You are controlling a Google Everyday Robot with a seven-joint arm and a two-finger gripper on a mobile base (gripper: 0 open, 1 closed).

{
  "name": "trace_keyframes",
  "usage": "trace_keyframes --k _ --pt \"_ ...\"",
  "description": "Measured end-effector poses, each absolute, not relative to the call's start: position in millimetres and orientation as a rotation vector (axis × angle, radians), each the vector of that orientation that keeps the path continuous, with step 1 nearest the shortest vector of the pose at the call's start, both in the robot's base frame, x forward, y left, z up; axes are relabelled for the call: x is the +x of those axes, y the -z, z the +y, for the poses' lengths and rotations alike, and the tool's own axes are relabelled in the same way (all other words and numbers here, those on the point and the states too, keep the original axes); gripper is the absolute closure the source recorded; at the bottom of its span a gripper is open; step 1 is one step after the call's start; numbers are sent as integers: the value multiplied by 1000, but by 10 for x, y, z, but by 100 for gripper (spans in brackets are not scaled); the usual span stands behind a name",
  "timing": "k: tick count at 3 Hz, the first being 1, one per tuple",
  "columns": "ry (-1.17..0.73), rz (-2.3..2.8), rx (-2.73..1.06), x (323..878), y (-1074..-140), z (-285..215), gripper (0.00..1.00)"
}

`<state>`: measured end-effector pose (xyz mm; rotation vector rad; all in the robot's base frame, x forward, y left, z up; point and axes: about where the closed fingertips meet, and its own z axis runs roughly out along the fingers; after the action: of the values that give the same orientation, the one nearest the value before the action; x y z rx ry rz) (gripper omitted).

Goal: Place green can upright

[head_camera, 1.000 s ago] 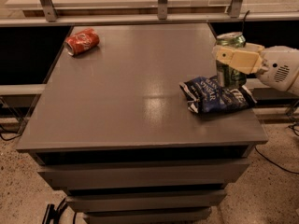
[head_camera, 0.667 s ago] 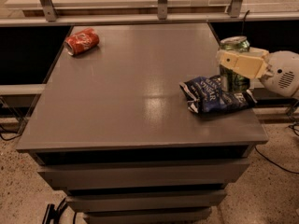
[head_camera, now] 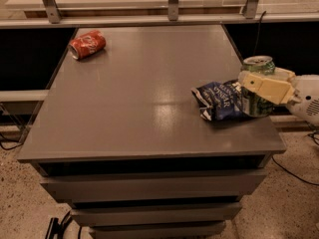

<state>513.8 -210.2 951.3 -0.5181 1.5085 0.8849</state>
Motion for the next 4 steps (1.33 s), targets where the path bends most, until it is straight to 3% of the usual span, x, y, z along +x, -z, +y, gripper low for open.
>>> trace_keyframes --k 4 --pt "-927 1411 -512 4870 -9070 -2232 100"
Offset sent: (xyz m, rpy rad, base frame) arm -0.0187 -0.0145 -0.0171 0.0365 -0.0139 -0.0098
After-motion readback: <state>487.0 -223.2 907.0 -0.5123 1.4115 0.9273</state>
